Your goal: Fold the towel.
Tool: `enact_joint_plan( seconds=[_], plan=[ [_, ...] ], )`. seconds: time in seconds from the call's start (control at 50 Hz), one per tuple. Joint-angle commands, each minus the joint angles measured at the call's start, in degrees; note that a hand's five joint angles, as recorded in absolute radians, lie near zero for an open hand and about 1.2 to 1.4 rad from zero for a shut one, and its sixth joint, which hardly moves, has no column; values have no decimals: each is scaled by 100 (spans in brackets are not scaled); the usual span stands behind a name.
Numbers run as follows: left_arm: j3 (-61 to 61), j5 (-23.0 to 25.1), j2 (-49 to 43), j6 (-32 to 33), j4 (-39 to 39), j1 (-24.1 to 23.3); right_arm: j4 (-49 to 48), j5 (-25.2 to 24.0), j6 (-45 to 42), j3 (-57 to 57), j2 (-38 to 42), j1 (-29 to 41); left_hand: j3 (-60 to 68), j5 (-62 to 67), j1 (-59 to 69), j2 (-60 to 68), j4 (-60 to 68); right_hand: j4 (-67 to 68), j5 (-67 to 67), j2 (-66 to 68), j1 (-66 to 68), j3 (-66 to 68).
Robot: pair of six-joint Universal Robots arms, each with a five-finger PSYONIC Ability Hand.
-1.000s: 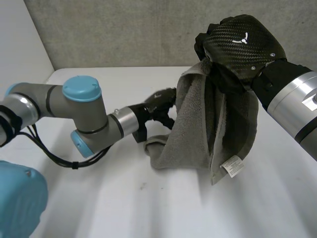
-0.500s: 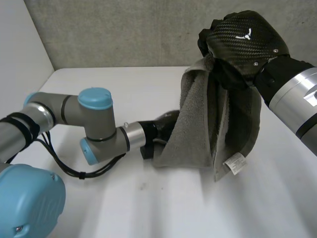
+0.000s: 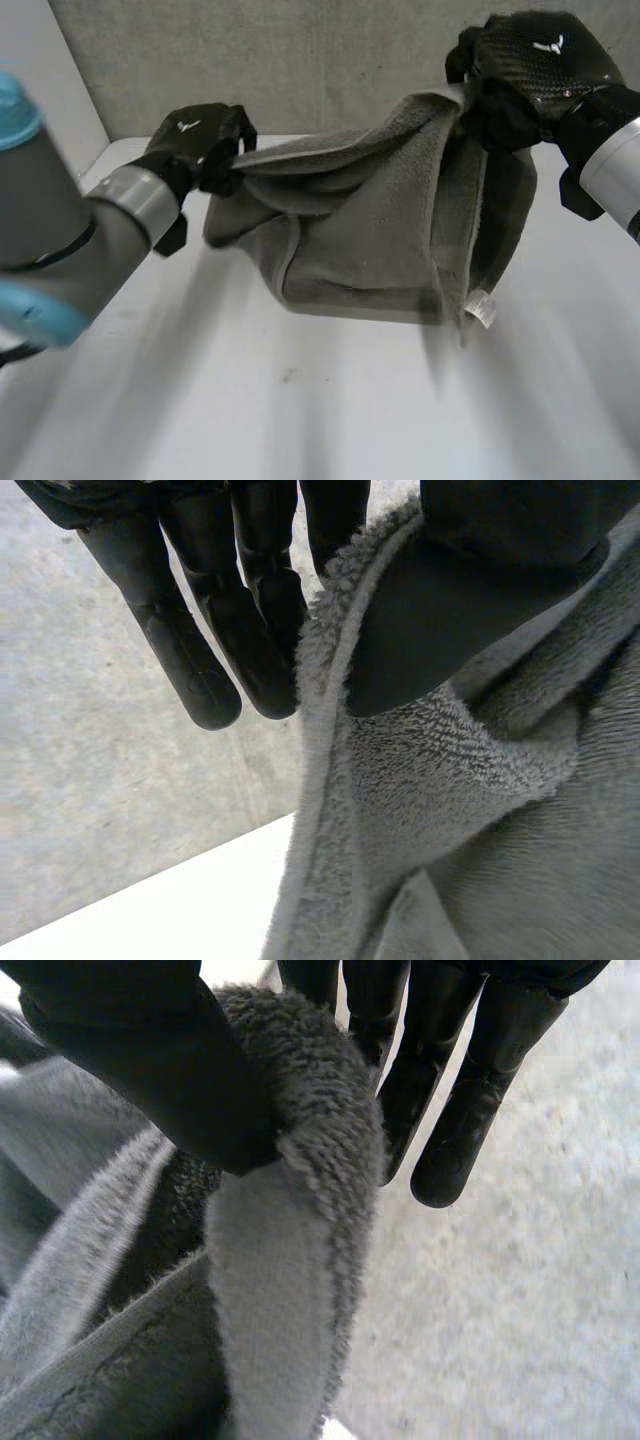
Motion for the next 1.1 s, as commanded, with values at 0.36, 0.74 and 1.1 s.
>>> enact_joint_plan(
  seconds=[0.36,0.74,1.1],
  plan=[
    [-1857,-551,-516,818,192,-1078,2388,41,-2128,-537,2234,-178,1037,1083,1227,1027,1027,1164,1400,1285,2614,1189],
    [-680,-814,-1544,1413,218,-1113,1078,339,-1953,333,2190,-151,1037,1083,1227,1027,1027,1164,1400,1285,2614,1189],
    [4032,-1368,-1650,2760,1423,-427,-3818,1280,-2102,-1636,2287,183,1037,1083,1227,1027,1027,1164,1400,1285,2614,1189]
  ],
)
